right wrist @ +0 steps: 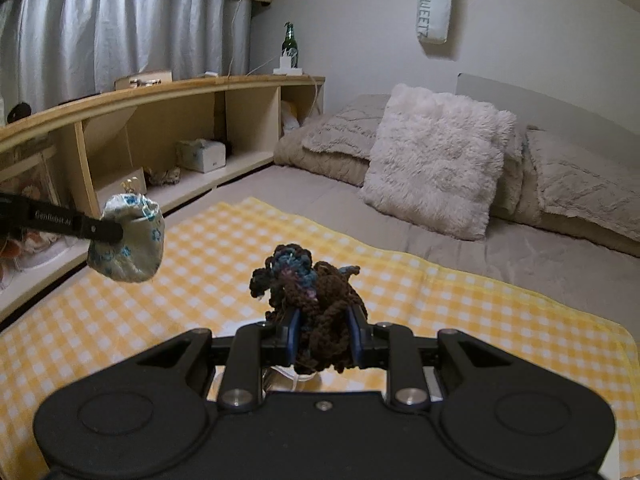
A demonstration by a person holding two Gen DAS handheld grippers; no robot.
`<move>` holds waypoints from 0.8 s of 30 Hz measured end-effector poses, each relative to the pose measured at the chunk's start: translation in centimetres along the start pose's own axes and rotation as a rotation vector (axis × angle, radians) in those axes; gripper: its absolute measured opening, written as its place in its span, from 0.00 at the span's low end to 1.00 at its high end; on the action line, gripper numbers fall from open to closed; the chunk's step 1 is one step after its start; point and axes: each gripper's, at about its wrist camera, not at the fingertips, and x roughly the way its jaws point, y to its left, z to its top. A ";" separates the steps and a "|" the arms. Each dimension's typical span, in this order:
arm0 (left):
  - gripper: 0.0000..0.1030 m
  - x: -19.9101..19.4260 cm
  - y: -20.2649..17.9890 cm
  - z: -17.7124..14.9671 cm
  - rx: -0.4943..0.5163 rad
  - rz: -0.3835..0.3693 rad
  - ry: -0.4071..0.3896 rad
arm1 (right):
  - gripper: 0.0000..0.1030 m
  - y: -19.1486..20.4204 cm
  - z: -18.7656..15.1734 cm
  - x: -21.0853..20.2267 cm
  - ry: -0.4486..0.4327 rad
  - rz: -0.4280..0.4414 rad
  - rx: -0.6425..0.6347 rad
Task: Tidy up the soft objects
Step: 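Carry the scrunchie and fabric pouch with both tools over the white box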
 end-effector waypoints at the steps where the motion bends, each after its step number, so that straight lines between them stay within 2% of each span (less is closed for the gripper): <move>1: 0.12 -0.2 -0.3 0.0 0.004 -0.009 -0.003 | 0.25 -0.2 0.0 -0.3 -0.005 -0.003 0.009; 9: 0.12 -1.2 -3.7 -0.1 0.043 -0.095 -0.043 | 0.25 -2.3 -0.1 -2.8 -0.033 -0.029 0.074; 14: 0.12 -1.3 -6.7 -0.4 0.072 -0.168 -0.056 | 0.25 -4.4 -0.9 -4.3 -0.027 -0.085 0.103; 24: 0.12 0.1 -12.6 -1.5 0.111 -0.308 -0.021 | 0.25 -9.1 -2.3 -6.8 -0.026 -0.203 0.176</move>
